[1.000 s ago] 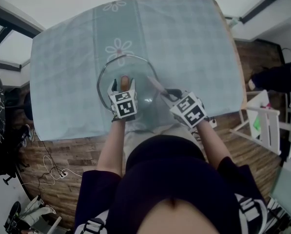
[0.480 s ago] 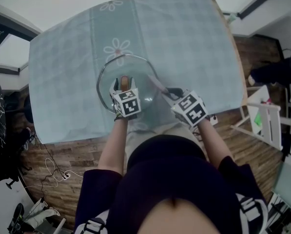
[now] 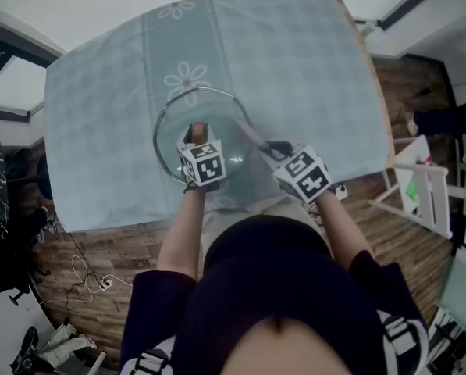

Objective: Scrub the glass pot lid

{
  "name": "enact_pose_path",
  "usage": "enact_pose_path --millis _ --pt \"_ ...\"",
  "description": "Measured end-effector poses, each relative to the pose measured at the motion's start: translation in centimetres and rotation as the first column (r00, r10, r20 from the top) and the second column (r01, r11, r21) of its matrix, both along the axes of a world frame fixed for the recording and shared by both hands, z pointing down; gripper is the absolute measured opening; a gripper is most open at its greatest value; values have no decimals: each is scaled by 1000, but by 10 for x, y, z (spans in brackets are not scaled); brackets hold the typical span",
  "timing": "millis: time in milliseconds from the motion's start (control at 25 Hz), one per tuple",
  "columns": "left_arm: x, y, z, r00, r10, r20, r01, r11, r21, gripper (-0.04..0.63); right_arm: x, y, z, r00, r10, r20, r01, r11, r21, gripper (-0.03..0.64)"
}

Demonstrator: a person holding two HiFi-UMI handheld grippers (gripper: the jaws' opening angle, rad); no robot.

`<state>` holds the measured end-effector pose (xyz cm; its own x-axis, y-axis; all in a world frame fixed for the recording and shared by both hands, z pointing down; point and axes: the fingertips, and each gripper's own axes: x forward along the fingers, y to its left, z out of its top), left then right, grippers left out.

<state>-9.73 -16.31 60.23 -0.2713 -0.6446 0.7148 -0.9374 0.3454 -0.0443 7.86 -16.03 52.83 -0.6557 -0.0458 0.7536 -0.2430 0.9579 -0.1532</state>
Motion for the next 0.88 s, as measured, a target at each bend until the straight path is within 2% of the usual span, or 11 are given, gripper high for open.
enact_pose_path --millis 440,880 --pt "1 2 1 998 -8 -60 7 1000 -22 165 7 2 -7 999 45 -1 -45 999 19 77" --pt "7 8 -3 989 28 -147 -31 999 -21 164 11 5 -19 992 124 12 -124 991 45 77"
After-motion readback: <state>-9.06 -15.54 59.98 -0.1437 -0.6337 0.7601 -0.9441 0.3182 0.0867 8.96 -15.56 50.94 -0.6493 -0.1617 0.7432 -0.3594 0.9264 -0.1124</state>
